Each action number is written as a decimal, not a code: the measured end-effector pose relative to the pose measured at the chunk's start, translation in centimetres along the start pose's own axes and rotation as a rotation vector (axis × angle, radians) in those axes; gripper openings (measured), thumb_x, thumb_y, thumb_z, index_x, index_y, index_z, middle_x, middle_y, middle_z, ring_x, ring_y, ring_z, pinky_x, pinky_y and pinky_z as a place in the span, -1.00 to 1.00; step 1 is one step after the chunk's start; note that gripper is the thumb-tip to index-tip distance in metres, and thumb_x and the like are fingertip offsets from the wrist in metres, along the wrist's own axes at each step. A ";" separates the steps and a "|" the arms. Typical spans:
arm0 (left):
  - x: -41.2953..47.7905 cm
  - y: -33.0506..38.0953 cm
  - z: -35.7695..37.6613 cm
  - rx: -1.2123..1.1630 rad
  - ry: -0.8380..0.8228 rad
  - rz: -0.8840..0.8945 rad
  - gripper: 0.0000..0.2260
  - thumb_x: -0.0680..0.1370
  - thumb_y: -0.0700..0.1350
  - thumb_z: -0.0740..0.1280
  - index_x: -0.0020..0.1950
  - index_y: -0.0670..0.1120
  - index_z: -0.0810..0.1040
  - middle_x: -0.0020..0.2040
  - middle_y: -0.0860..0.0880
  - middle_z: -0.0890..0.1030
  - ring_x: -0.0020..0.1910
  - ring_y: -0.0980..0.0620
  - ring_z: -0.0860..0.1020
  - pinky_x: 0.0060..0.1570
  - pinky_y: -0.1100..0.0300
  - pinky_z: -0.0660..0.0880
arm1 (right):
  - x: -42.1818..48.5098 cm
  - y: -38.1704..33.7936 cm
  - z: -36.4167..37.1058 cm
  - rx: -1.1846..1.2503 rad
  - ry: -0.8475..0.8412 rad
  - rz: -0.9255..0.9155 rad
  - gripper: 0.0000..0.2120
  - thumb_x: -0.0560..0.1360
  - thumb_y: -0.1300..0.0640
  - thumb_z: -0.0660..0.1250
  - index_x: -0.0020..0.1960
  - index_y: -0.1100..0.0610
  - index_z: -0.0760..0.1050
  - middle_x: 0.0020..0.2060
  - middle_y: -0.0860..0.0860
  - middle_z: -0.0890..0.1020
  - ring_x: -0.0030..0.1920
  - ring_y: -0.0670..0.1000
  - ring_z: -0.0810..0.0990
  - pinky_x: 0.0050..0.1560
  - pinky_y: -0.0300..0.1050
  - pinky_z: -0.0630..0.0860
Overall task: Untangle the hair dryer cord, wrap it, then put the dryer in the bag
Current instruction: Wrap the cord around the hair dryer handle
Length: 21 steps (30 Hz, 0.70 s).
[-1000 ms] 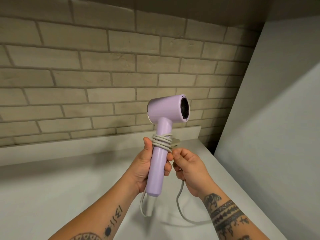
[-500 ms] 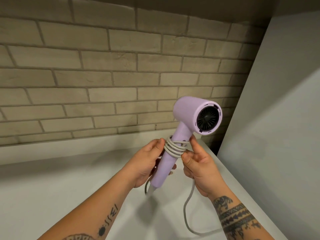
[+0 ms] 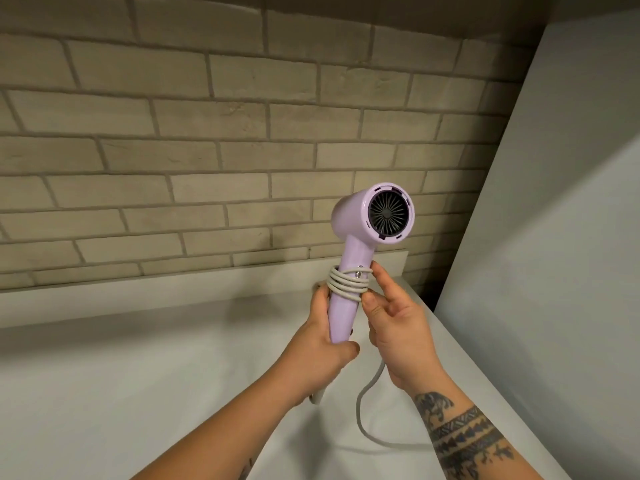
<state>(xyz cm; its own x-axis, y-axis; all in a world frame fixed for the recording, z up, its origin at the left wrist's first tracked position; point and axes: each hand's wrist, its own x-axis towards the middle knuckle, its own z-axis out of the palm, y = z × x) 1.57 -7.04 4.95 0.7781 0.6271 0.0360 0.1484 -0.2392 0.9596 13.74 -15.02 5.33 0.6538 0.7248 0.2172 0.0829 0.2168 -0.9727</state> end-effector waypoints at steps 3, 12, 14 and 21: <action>0.3 0.0 0.7 -0.001 0.093 -0.063 -0.41 0.38 -0.21 0.35 0.29 0.19 0.22 -0.03 -0.15 0.62 -0.34 -0.01 0.52 -0.38 0.16 0.48 | -0.4 0.2 0.0 -0.019 0.000 -0.048 -0.60 0.64 0.29 0.25 0.40 -0.04 0.40 -0.55 -0.22 0.52 -0.50 -0.24 0.49 -0.41 -0.45 0.37; 1.3 0.4 2.0 -0.431 -0.045 -0.106 -0.48 0.21 -0.33 0.26 0.18 -0.18 0.39 -0.28 -0.11 0.47 -0.47 -0.06 0.36 -0.45 0.22 0.29 | 0.5 -0.3 -2.8 -0.070 -0.031 -0.036 -0.71 0.61 0.22 0.33 0.29 0.01 0.56 -0.25 -0.11 0.70 -0.42 -0.19 0.52 -0.38 -0.42 0.40; 1.4 0.3 2.6 -0.502 -0.115 -0.110 -0.46 0.23 -0.36 0.24 0.22 -0.18 0.40 -0.24 -0.15 0.47 -0.49 -0.05 0.35 -0.44 0.22 0.27 | 0.4 -0.2 -3.5 0.001 -0.081 0.033 -0.78 0.57 0.00 0.39 0.21 -0.09 0.63 -0.41 0.02 0.47 -0.45 -0.09 0.30 -0.46 -0.30 0.28; 1.6 0.7 4.9 -0.709 -0.334 -0.077 -0.68 0.28 -0.38 0.19 0.00 -0.22 0.48 -0.29 -0.19 0.47 -0.56 -0.01 0.37 -0.47 0.27 0.34 | 0.4 0.1 -5.9 0.178 -0.250 0.115 -0.34 0.39 -0.35 0.38 0.16 0.21 0.55 -0.46 0.14 0.36 -0.52 -0.02 0.26 -0.47 -0.16 0.14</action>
<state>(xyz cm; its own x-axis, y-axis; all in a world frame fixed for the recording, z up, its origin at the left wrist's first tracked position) 5.92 -9.86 4.30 0.9404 0.3398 -0.0162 -0.1277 0.3968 0.9090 18.48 -18.57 4.86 0.4443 0.8847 0.1413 -0.1279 0.2188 -0.9674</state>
